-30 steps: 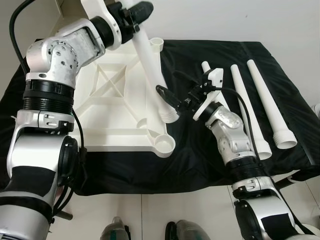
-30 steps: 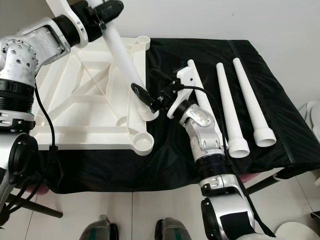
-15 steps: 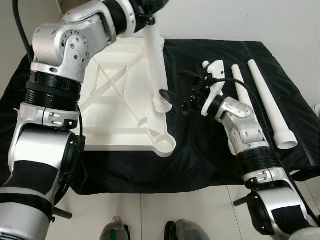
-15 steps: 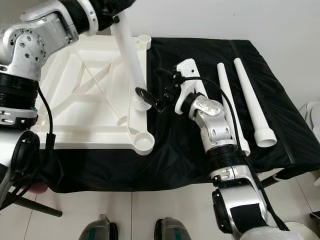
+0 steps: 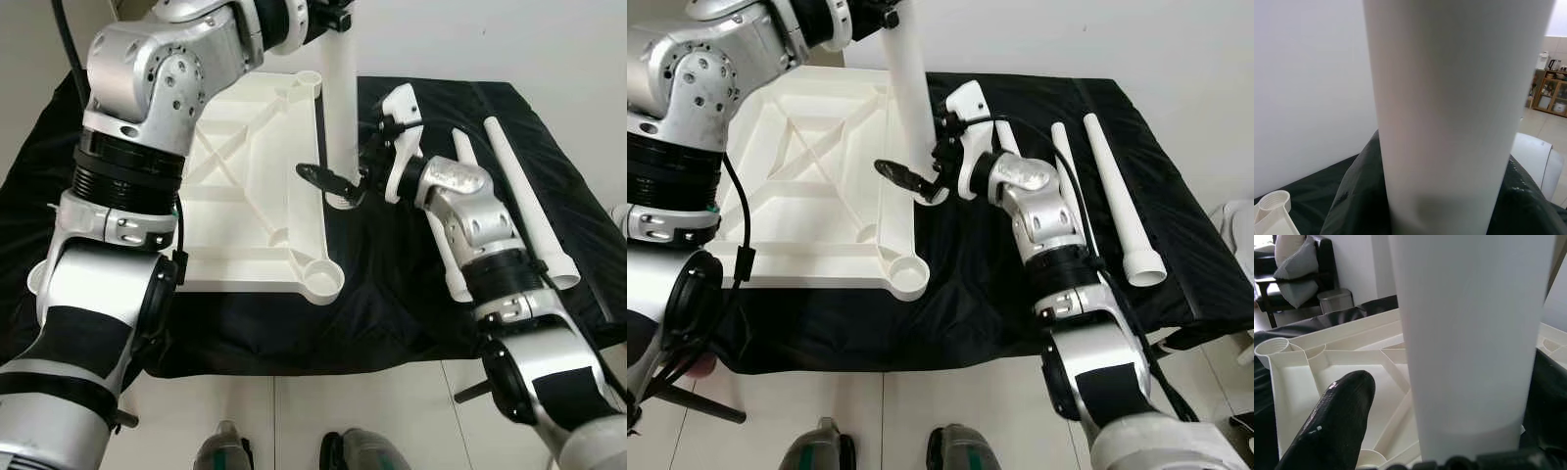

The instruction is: Building children table

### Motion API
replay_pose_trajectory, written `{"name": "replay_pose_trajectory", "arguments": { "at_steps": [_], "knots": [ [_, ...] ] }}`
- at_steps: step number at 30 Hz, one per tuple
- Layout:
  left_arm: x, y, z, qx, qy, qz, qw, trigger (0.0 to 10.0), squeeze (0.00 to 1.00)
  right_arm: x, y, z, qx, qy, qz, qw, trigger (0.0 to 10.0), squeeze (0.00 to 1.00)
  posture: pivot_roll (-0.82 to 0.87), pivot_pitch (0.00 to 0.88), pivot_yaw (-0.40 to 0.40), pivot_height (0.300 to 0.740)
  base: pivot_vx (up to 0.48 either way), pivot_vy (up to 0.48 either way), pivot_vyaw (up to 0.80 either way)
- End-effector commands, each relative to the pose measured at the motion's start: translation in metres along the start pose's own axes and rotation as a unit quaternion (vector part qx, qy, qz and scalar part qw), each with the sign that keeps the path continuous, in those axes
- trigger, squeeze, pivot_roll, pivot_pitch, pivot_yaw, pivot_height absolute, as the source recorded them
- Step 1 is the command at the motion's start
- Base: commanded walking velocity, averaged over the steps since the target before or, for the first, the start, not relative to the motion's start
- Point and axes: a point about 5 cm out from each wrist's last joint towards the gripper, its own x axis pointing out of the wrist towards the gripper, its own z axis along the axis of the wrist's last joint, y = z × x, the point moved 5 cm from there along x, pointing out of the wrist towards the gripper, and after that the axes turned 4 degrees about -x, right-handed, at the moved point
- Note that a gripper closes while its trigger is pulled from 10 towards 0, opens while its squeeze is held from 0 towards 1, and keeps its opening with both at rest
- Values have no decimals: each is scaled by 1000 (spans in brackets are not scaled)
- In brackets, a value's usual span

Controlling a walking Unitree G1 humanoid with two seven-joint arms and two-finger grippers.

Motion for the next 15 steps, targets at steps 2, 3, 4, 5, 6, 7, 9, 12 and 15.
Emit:
{"name": "replay_pose_trajectory", "arguments": {
  "at_steps": [2,3,4,5,6,7,9,12,15],
  "knots": [
    [1,-19,9,25,-6,-57,998,10000,0,1,-4,-3,-10,15,1,1000,10000,0,-98,0,-35,740,0,0,0],
    [1,-19,9,25,-6,-58,998,10000,0,1,-5,-4,-11,16,-2,1000,10000,0,-99,0,-34,740,0,0,0],
    [1,-19,9,25,-6,-58,998,10000,0,1,-7,-4,-12,17,-4,1000,10000,0,-99,0,-34,740,0,0,0],
    [0,-19,9,25,-6,-57,998,10000,0,2,-9,-4,-8,20,-9,1000,8118,0,-100,0,-34,740,0,0,0],
    [0,-19,9,25,-6,-57,998,10000,0,2,-10,-5,-6,21,-12,1000,8118,0,-100,0,-34,740,0,0,0],
    [0,-19,9,25,-6,-57,998,10000,0,2,-10,-5,-6,21,-12,1000,8118,0,-100,0,-34,740,0,0,0],
    [1,-19,9,24,-6,-56,998,10000,0,2,-12,-6,-6,26,-18,999,5451,0,-100,0,-35,740,0,0,0],
    [1,-19,11,23,-10,-56,998,10000,0,2,-13,-12,3,38,-21,999,3059,0,-99,0,-35,740,0,0,0],
    [1,-21,12,23,-11,-59,998,10000,0,2,-13,-14,3,38,-23,999,3294,0,-100,0,-32,740,0,0,0]
  ]
}}
